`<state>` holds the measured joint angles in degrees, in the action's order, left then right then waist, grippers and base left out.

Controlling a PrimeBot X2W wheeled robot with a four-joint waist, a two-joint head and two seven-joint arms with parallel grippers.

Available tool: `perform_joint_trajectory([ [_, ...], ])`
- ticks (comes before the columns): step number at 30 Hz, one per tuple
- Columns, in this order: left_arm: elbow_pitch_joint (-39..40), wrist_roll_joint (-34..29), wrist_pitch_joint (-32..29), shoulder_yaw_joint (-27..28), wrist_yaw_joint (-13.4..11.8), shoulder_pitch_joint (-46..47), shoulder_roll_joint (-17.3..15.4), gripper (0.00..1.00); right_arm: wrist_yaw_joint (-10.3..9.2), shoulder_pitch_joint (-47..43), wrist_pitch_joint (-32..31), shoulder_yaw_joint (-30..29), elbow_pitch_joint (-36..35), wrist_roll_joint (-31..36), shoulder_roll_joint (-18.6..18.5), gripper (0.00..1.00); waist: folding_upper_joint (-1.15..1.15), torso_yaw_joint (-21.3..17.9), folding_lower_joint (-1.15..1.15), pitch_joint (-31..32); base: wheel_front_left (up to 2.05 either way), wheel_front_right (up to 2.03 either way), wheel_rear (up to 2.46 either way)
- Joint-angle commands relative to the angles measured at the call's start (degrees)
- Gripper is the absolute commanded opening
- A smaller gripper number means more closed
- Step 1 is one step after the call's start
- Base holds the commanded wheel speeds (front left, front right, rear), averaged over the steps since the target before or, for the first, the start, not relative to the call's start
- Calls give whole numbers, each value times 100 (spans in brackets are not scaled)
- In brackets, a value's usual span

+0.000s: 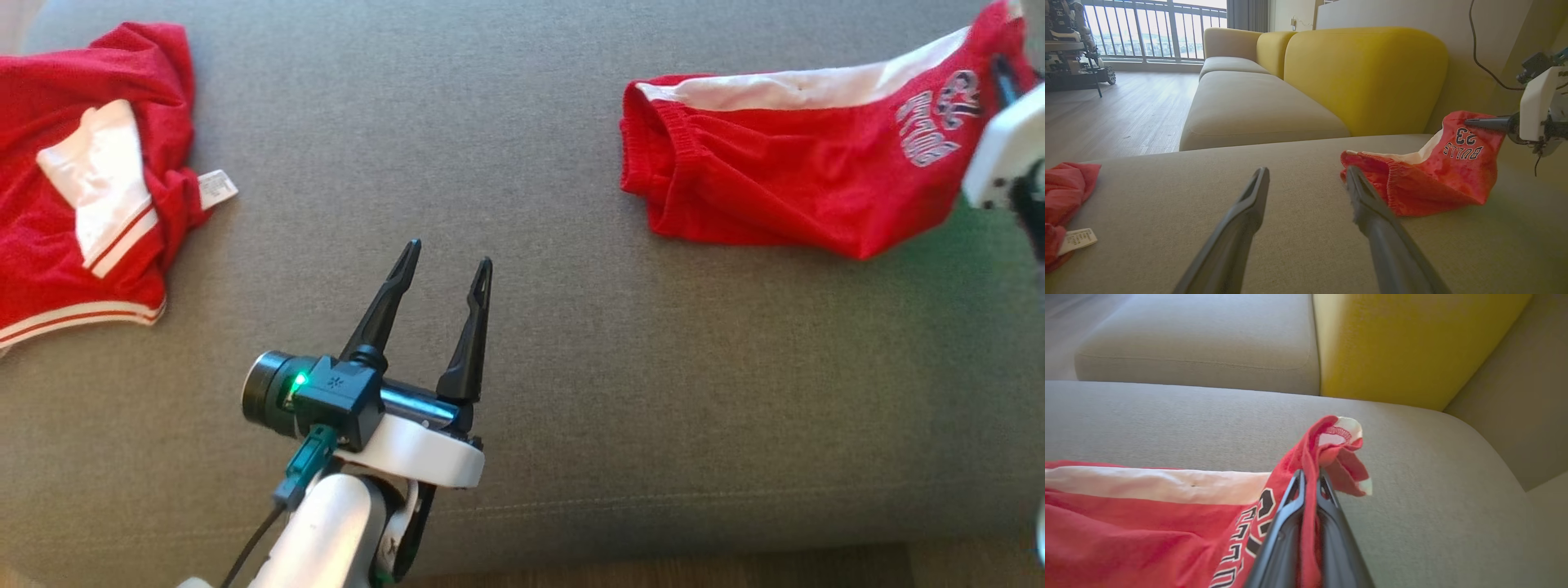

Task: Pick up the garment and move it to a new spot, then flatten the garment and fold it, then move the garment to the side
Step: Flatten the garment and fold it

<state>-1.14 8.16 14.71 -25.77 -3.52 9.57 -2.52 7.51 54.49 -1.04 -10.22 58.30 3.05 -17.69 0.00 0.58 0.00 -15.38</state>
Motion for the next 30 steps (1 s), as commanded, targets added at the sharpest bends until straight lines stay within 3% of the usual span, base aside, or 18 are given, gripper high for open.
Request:
perform_joint_trajectory([
  [1,154,-3,29,146,19,34,-36,100,-2,89,-11,170,-264,40,125,0,0,56,0,42,0,0,0],
  [17,91,115,29,5,-34,-39,-36,100,-2,-51,-111,1722,-1060,-402,809,0,0,407,0,243,0,0,0],
  [29,123,188,29,-17,-95,-27,-36,100,-2,-973,-682,2826,-1905,-1071,1026,0,0,501,0,159,0,0,0],
  [30,124,190,29,-18,-98,-23,-36,100,-2,-1051,-709,2873,-1989,-1155,1039,11,0,495,0,148,0,0,0],
])
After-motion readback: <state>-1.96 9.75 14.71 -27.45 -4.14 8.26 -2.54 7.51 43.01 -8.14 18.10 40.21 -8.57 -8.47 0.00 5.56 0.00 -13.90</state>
